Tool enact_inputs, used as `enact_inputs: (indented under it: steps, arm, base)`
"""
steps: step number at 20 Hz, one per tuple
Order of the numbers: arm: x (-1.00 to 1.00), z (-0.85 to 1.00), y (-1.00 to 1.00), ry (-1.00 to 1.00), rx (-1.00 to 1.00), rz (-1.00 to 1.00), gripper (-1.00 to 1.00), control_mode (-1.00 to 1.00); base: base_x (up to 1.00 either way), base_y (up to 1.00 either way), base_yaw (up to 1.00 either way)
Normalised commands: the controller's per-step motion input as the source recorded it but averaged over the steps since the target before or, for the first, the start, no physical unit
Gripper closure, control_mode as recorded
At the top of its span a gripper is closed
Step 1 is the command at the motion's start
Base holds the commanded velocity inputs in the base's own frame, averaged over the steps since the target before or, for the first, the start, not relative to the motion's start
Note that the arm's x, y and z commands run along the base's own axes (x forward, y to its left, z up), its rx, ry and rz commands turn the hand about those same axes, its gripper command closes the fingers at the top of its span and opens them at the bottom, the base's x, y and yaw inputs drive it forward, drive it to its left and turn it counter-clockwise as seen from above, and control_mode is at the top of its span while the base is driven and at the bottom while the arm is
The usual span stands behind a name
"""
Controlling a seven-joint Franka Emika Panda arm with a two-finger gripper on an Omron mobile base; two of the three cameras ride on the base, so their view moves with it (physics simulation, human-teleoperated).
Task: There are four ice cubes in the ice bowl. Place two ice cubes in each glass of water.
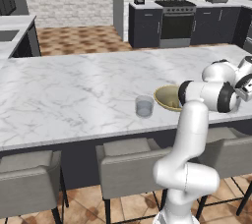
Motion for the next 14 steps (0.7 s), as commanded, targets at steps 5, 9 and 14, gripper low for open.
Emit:
enact_inputs:
  steps: [5, 9, 14]
  arm:
    - [0.07, 0.0, -0.07, -0.02, 0.0, 0.0, 1.0, -1.0]
    - [0.07, 0.0, -0.03, -0.02, 0.0, 0.0, 1.0, -1.0]
    - [0.09, 0.0, -0.01, -0.01, 0.0, 0.0, -1.0, -1.0]
  base:
    - [0.0, 0.0, 0.0]
    - [0.0, 0.0, 0.0]
    - [0.0, 0.0, 0.0]
